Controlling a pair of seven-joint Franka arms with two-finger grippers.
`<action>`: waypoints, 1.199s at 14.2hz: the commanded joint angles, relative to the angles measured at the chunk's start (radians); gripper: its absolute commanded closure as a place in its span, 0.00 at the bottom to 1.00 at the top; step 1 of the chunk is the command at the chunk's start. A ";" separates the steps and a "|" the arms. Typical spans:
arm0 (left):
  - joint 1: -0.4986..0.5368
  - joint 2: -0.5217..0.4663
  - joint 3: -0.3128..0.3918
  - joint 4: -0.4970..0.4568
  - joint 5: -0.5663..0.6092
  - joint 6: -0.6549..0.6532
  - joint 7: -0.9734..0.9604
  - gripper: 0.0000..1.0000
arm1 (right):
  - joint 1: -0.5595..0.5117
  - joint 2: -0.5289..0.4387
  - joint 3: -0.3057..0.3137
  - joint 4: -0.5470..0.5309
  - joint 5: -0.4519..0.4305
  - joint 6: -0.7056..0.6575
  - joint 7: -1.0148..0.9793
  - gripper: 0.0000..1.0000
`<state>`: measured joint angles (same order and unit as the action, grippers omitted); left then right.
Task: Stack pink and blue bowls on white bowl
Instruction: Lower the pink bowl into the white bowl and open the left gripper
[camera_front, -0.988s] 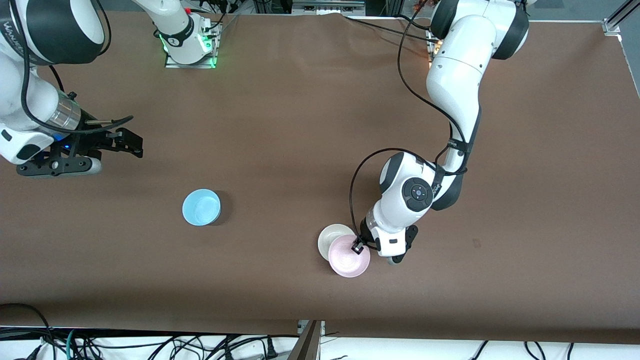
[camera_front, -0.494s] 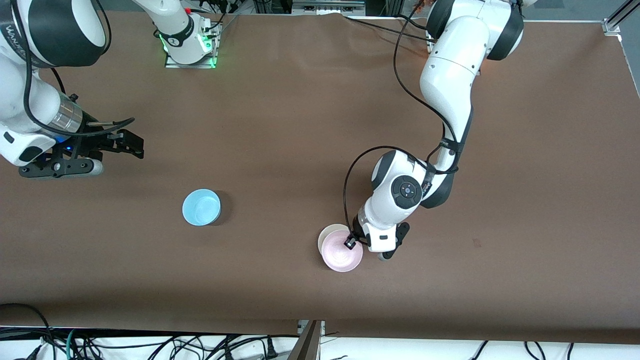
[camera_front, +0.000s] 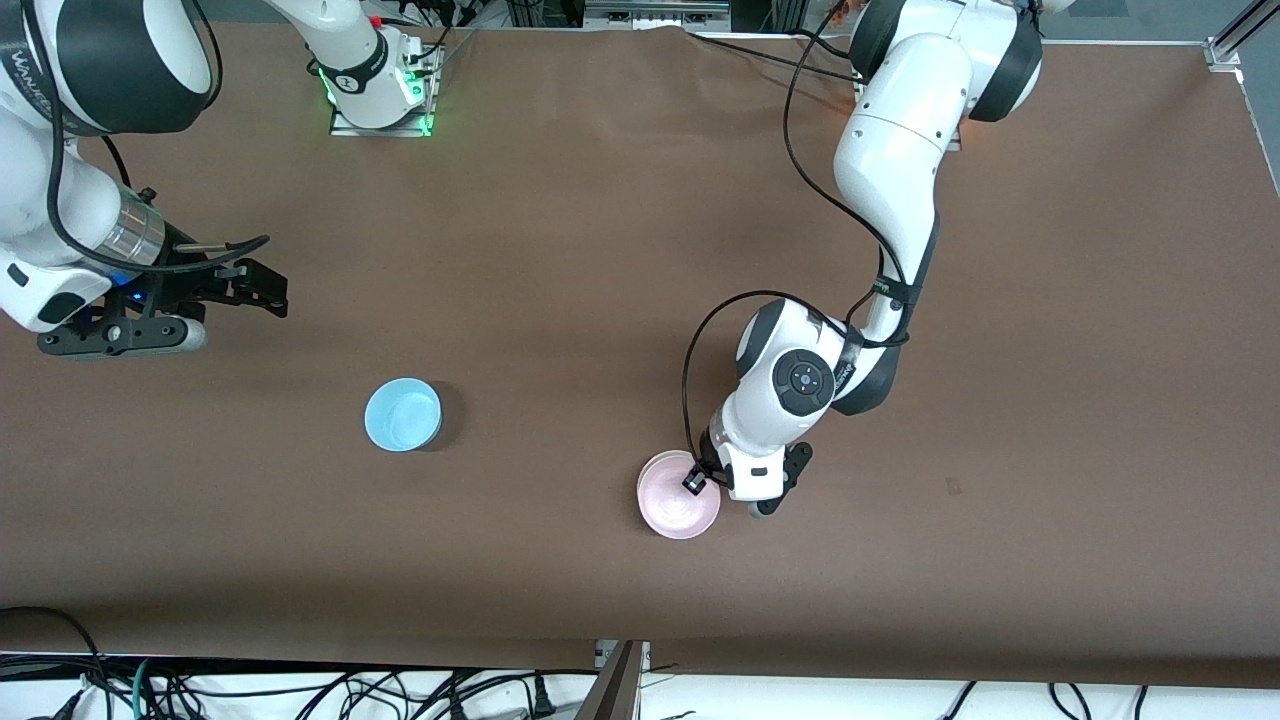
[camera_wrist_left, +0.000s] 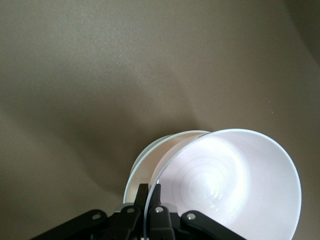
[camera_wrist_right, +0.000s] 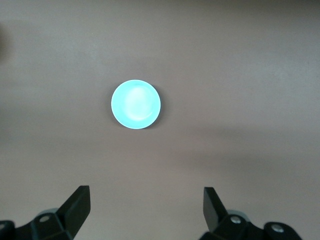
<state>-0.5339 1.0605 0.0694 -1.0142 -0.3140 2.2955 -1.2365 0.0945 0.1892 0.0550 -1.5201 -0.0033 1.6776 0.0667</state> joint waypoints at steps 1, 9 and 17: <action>-0.011 0.015 0.017 0.022 0.024 -0.002 -0.005 1.00 | -0.004 0.006 0.003 0.018 -0.003 -0.006 -0.008 0.00; 0.003 0.012 0.018 0.022 0.036 -0.016 0.002 0.89 | -0.004 0.006 0.003 0.018 -0.003 -0.006 -0.008 0.00; 0.023 0.004 0.021 0.034 0.036 -0.073 0.035 0.51 | -0.004 0.006 0.003 0.018 -0.003 -0.006 -0.008 0.00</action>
<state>-0.5214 1.0664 0.0904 -1.0083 -0.2994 2.2715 -1.2240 0.0945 0.1892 0.0550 -1.5201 -0.0033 1.6776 0.0667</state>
